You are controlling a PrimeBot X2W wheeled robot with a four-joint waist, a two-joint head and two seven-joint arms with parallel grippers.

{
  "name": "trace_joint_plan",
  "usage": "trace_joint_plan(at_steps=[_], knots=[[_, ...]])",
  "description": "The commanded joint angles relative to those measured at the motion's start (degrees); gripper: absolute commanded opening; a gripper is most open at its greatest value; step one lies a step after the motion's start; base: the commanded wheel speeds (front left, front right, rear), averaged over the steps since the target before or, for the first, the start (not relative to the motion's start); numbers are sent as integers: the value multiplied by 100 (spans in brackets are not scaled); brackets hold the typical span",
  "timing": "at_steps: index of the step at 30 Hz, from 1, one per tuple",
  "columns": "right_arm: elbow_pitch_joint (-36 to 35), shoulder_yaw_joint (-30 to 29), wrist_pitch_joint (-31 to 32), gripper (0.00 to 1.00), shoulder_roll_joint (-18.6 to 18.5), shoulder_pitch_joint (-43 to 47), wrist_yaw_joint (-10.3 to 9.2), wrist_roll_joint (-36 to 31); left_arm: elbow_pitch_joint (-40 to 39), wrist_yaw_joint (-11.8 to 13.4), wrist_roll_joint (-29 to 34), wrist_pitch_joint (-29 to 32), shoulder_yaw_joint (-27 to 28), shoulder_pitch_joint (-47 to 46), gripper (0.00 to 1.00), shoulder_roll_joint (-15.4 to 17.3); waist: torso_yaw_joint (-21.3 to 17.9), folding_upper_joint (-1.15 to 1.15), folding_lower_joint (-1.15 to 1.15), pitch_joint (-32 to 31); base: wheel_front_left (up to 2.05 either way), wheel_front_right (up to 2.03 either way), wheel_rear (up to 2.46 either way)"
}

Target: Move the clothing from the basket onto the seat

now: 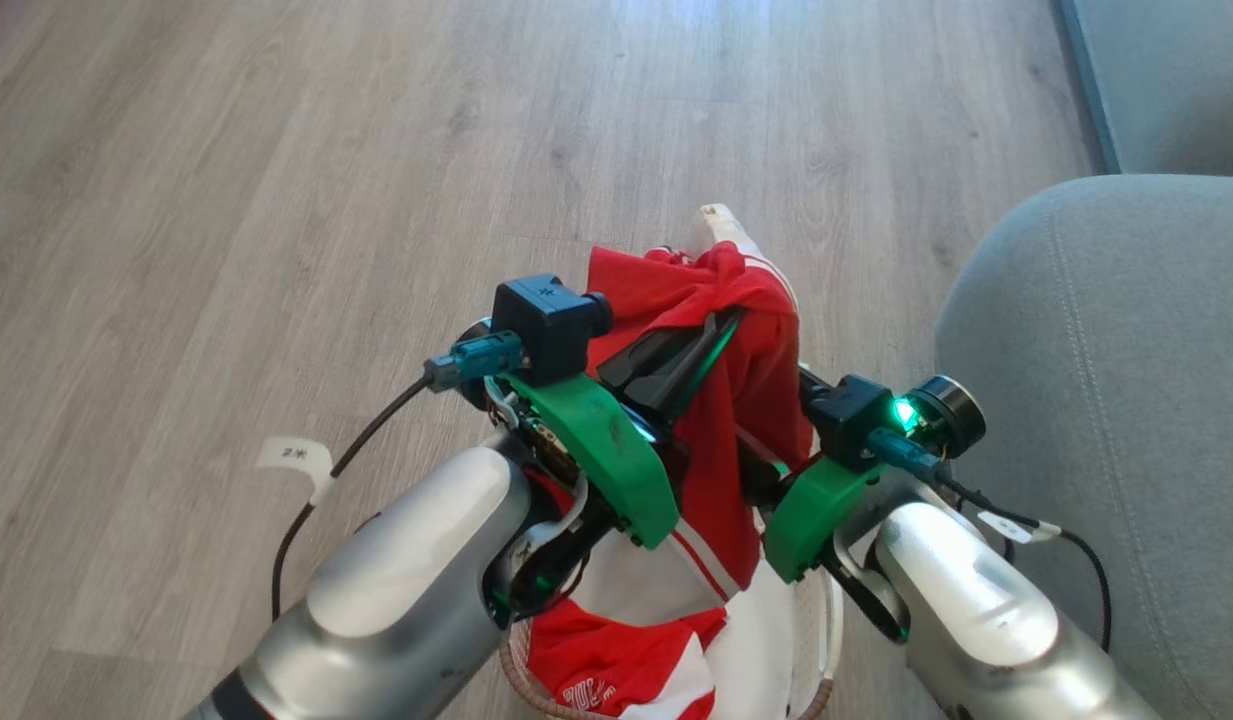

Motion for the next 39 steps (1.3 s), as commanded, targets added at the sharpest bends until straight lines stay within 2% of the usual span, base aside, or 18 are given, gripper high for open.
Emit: trace_joint_plan(at_steps=[1,2,10,17,21,22,23,24,31,39], knots=[[-125,77,-30,54,88,-281,41,87,-124,-38,-64,13,182,-314,0,30,53,0,0,12,0,0,0],[-124,95,-30,0,90,-285,41,120,-117,-37,-67,11,182,-316,0,31,66,0,0,22,0,0,0],[-424,-122,-30,0,32,-170,41,336,-61,-8,-87,-54,235,-308,0,87,58,0,0,66,0,0,0],[-835,-595,-30,0,51,149,41,389,-28,31,-101,-120,266,-236,0,171,-45,0,0,65,0,0,0],[-1163,-940,-30,0,113,382,41,650,-46,56,-101,-146,273,-203,0,211,-128,0,0,69,0,0,0],[-1236,-1033,-30,0,132,437,41,766,-51,59,-117,-149,276,-186,22,213,-153,0,0,67,0,0,0],[-1303,-1120,-30,0,150,486,41,892,-53,64,-129,-145,273,-168,58,216,-182,0,0,68,0,0,0],[-1360,-1199,-30,0,161,527,41,1015,-62,54,-159,-144,271,-143,100,212,-210,0,0,68,0,0,0],[-1794,-1749,-30,0,169,751,41,1731,-125,76,-147,-109,207,-40,100,314,-471,0,0,106,0,0,0],[-2399,-2259,-30,0,40,852,41,2407,-142,106,-31,-114,123,14,100,468,-1030,0,0,225,0,0,0]])
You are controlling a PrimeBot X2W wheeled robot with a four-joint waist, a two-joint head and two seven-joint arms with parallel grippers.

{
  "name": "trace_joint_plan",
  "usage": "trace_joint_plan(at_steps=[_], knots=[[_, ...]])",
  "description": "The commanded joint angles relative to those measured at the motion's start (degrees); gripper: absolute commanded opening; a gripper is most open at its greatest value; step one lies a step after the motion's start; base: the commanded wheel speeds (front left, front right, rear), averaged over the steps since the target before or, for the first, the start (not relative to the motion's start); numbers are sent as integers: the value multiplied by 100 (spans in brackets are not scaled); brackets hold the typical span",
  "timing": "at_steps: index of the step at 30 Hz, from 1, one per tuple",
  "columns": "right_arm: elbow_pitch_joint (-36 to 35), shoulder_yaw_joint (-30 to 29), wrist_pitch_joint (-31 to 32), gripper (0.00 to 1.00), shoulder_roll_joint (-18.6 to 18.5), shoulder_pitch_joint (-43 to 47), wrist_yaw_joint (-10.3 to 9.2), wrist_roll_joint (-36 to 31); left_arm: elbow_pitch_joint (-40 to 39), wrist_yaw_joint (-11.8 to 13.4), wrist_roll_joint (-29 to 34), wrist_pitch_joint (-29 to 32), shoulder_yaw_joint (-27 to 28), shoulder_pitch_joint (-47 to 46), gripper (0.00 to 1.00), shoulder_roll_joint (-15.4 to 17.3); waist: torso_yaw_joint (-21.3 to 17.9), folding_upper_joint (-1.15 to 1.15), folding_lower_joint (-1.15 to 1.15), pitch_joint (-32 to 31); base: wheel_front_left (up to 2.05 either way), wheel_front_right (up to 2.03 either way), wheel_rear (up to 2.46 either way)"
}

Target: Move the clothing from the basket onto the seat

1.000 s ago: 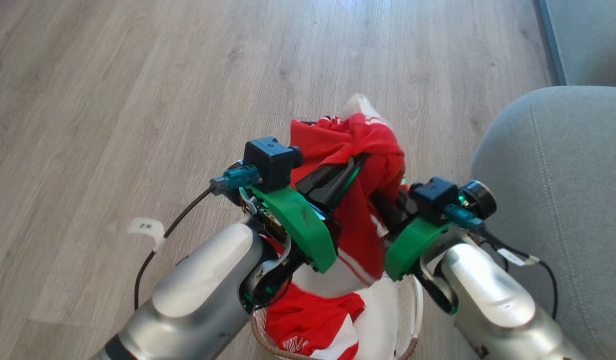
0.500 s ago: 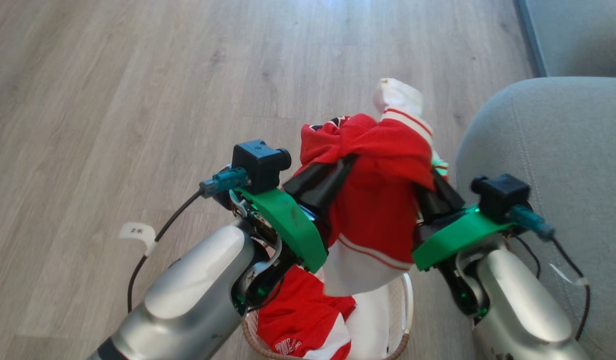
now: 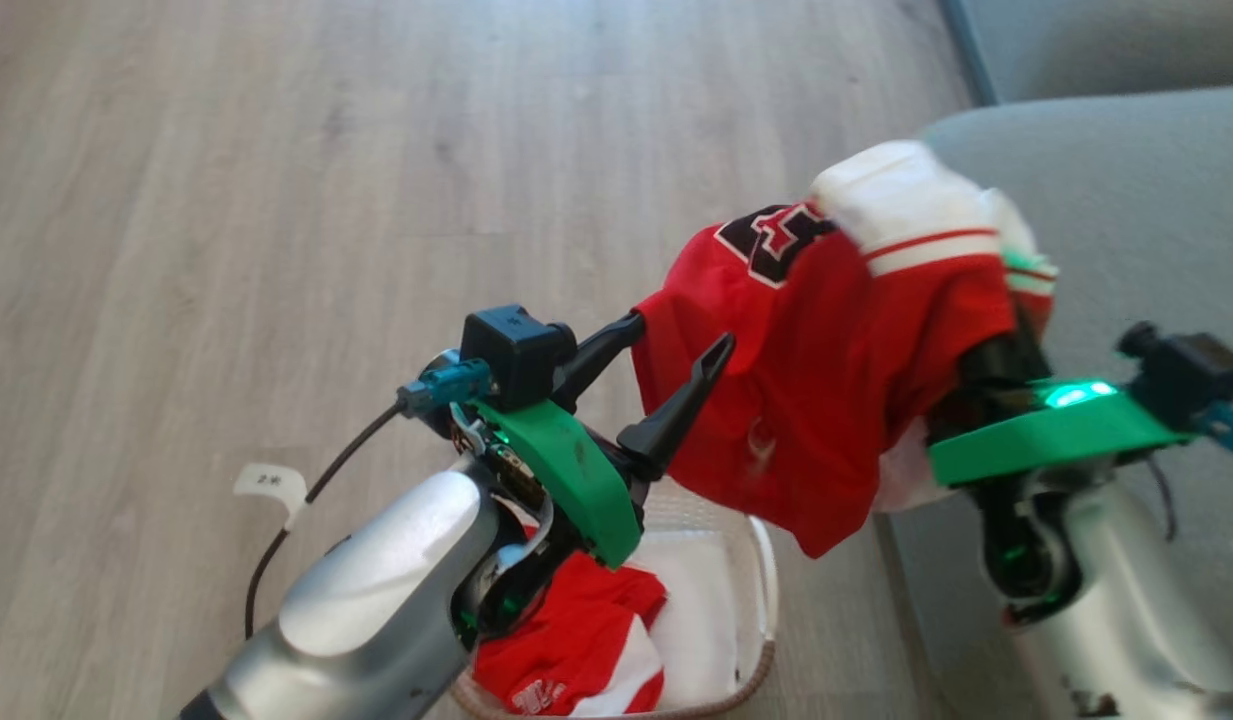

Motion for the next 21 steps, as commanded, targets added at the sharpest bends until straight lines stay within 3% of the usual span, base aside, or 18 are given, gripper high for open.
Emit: trace_joint_plan(at_steps=[1,21], knots=[[-322,2,-31,0,-80,-135,42,39,-207,41,60,-18,210,-178,100,128,-243,0,0,79,0,0,0],[-1706,-965,-31,0,-472,-59,42,-45,-205,82,269,-92,94,-168,100,386,-1757,0,0,370,0,0,0]])
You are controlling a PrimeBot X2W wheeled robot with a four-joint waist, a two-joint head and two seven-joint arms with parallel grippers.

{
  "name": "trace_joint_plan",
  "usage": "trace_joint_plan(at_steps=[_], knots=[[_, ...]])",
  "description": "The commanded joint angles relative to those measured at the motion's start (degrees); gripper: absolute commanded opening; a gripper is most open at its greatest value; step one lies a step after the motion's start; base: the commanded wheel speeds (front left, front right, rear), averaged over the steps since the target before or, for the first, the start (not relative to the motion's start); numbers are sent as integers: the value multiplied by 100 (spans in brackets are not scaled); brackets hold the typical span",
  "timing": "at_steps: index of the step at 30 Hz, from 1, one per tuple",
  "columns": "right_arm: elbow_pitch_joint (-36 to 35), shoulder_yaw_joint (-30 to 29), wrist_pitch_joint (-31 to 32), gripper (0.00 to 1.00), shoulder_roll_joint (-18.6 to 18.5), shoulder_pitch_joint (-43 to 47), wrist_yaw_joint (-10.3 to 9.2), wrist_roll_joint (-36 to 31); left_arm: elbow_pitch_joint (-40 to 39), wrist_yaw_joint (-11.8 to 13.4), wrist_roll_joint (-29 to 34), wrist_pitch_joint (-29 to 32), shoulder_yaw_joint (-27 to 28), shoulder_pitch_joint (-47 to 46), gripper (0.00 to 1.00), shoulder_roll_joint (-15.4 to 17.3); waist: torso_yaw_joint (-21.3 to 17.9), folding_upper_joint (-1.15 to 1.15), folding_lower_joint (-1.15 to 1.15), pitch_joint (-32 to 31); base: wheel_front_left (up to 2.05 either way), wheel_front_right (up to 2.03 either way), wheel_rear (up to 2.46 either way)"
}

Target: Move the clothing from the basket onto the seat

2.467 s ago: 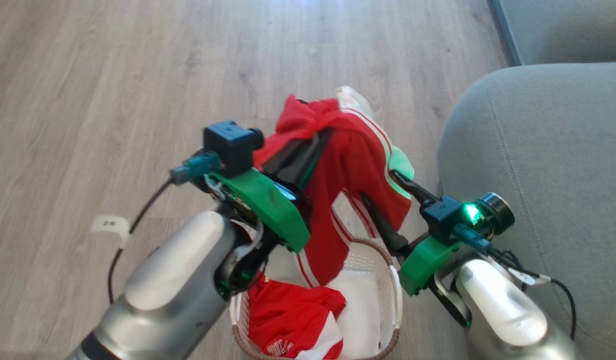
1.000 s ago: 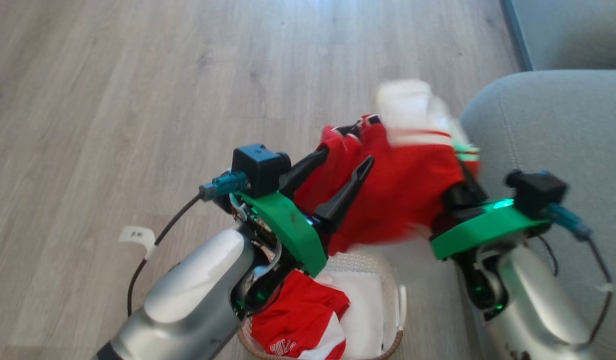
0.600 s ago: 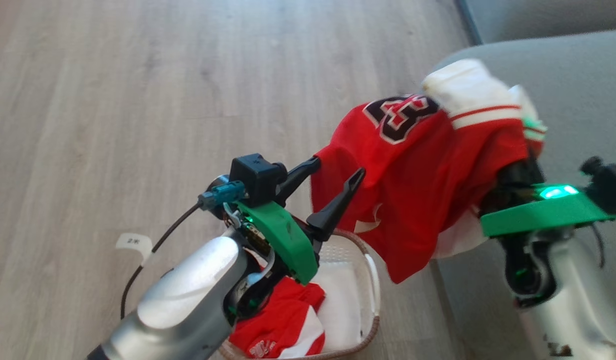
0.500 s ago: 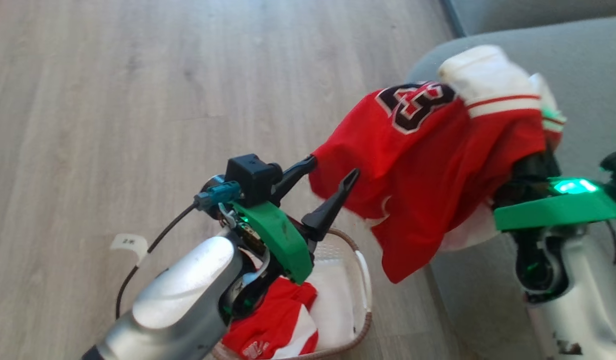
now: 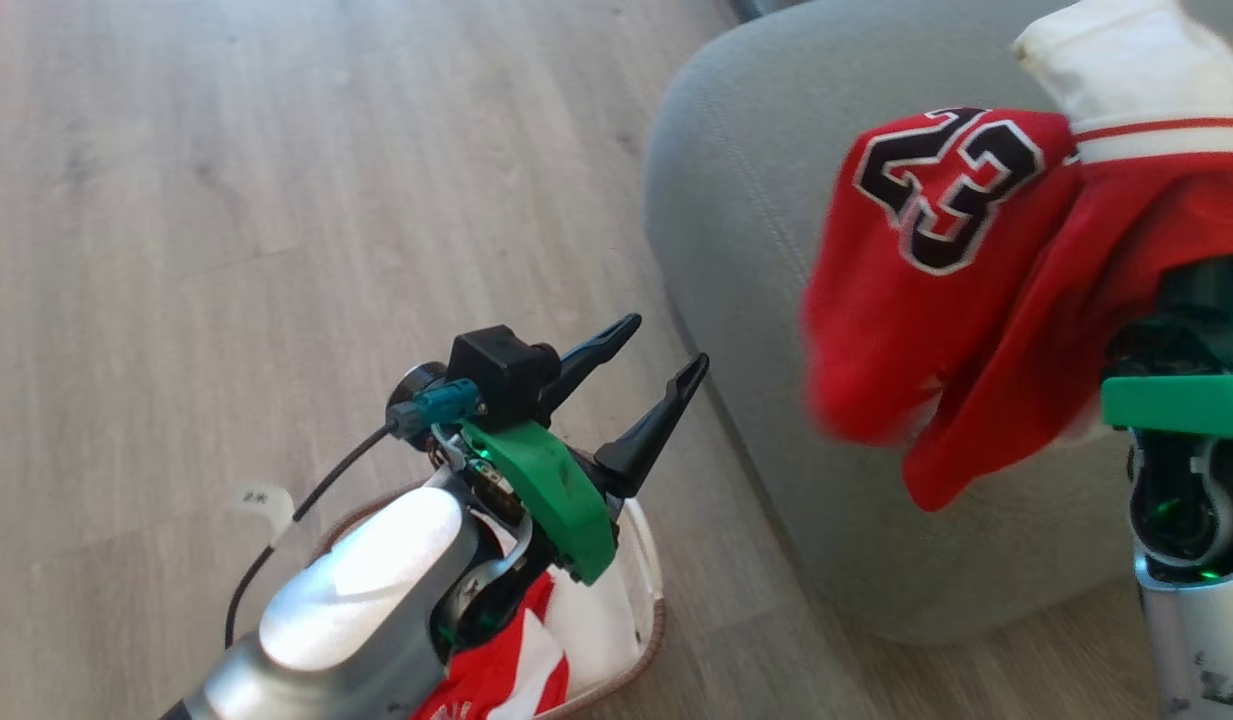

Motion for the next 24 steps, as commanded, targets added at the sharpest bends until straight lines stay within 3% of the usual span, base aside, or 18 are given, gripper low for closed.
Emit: trace_joint_plan(at_steps=[1,13,24], knots=[[-293,44,-29,0,-85,-85,42,-44,-195,26,76,-76,180,-271,100,135,-231,0,0,60,0,0,0],[-597,-44,-29,0,-63,51,42,-58,-220,61,196,-88,113,-382,100,179,-972,0,0,197,0,0,0],[-587,15,-29,0,-109,-12,42,-114,-201,87,284,-159,72,-491,100,176,-1092,0,0,304,0,0,0]])
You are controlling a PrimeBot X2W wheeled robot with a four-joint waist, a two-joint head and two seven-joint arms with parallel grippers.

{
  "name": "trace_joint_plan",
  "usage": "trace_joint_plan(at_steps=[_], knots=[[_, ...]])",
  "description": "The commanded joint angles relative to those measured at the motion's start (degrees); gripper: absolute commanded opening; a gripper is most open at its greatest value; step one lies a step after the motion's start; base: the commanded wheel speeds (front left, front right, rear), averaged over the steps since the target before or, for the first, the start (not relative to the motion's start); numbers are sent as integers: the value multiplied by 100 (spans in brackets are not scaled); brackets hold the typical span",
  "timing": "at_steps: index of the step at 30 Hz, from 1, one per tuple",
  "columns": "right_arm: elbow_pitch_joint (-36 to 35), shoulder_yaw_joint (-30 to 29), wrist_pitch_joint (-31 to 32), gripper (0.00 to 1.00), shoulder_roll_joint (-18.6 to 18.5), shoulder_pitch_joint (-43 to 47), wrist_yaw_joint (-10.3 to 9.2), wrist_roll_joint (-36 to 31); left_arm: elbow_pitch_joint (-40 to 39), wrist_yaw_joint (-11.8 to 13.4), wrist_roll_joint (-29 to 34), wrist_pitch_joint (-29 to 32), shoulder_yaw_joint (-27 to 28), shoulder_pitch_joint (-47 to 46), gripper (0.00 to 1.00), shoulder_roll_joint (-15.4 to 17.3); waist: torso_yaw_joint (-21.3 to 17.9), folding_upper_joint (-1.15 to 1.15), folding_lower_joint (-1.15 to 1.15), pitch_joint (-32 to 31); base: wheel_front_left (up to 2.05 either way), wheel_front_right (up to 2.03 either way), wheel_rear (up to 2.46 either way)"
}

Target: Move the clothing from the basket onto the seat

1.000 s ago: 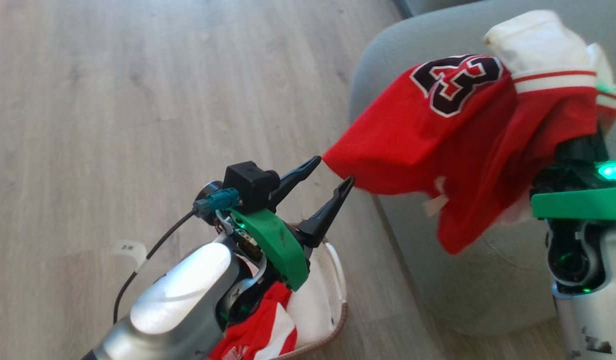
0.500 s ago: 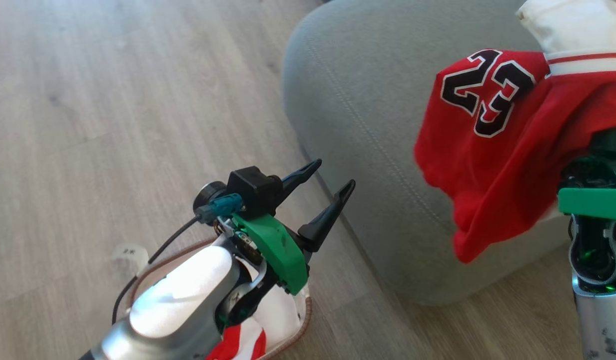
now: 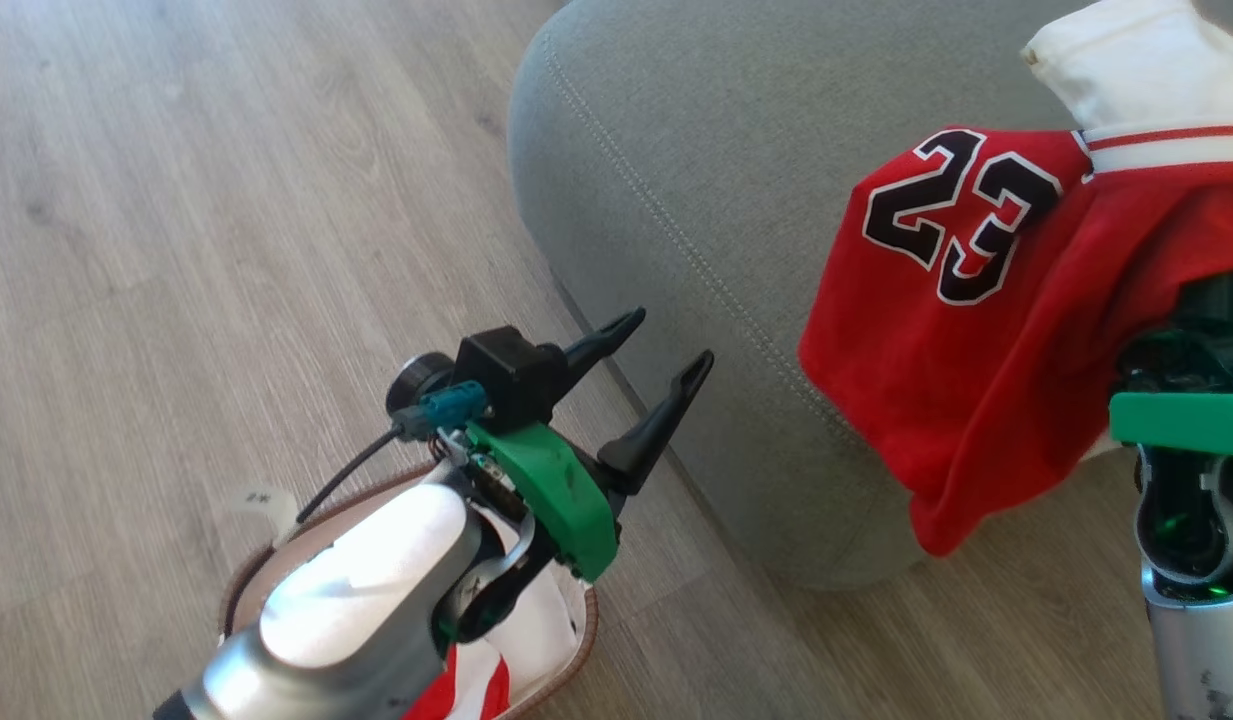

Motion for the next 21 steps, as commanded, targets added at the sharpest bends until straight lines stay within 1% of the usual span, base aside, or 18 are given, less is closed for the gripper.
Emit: trace_joint_plan(at_steps=[1,4,8,13,14,21], knots=[[-187,123,-28,0,-91,-253,42,-58,-157,46,93,-68,200,-418,100,110,24,0,0,43,0,0,0],[-7,154,4,0,-202,-504,42,-28,-182,45,161,-116,194,-491,100,126,61,0,0,140,0,0,0],[462,201,67,0,-392,-1004,42,196,-229,38,269,-184,173,-617,100,121,148,0,0,321,0,0,0],[1122,372,61,0,-818,-1802,42,399,-281,27,383,-190,165,-829,100,127,309,0,0,655,0,0,0],[1122,372,61,0,-818,-1802,42,399,-281,27,383,-190,165,-829,100,127,309,0,0,655,0,0,0],[2050,375,11,0,-1457,-2876,42,653,-272,-29,571,-81,93,-1225,100,102,573,0,0,1272,0,0,0]])
